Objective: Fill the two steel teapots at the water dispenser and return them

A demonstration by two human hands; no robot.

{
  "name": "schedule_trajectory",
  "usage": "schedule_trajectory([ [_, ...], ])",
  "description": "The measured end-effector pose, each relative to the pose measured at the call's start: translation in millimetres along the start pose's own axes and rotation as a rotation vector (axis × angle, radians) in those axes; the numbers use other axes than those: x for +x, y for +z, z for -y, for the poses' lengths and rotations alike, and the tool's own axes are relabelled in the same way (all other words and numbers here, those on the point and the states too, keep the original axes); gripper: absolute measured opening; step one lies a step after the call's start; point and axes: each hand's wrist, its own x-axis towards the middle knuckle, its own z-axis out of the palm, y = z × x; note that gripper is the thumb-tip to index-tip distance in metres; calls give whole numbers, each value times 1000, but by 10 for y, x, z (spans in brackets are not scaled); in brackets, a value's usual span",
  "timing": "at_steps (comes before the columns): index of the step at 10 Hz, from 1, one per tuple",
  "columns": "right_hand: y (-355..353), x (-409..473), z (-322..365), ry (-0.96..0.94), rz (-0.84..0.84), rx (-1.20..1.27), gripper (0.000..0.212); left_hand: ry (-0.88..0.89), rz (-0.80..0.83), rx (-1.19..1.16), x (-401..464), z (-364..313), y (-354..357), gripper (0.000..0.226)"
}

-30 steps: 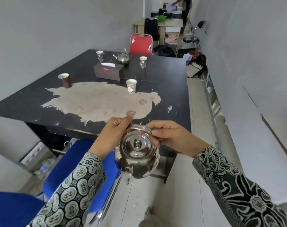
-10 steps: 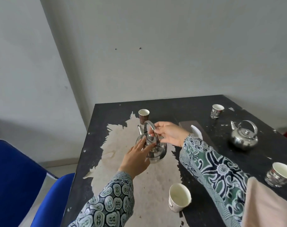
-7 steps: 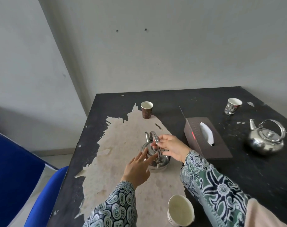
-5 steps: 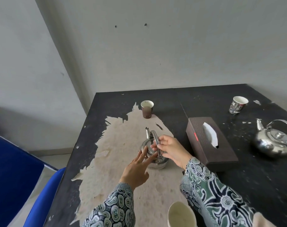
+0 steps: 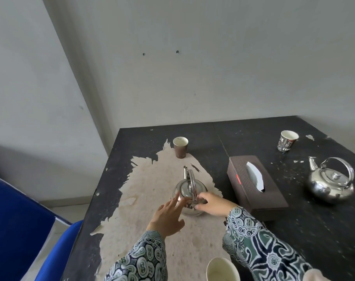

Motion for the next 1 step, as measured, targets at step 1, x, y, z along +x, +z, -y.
schedule_trajectory([
  [1,-155,-191,112,34,-54,-58,39,-52,-113,-27,-225,-51,-318,51],
])
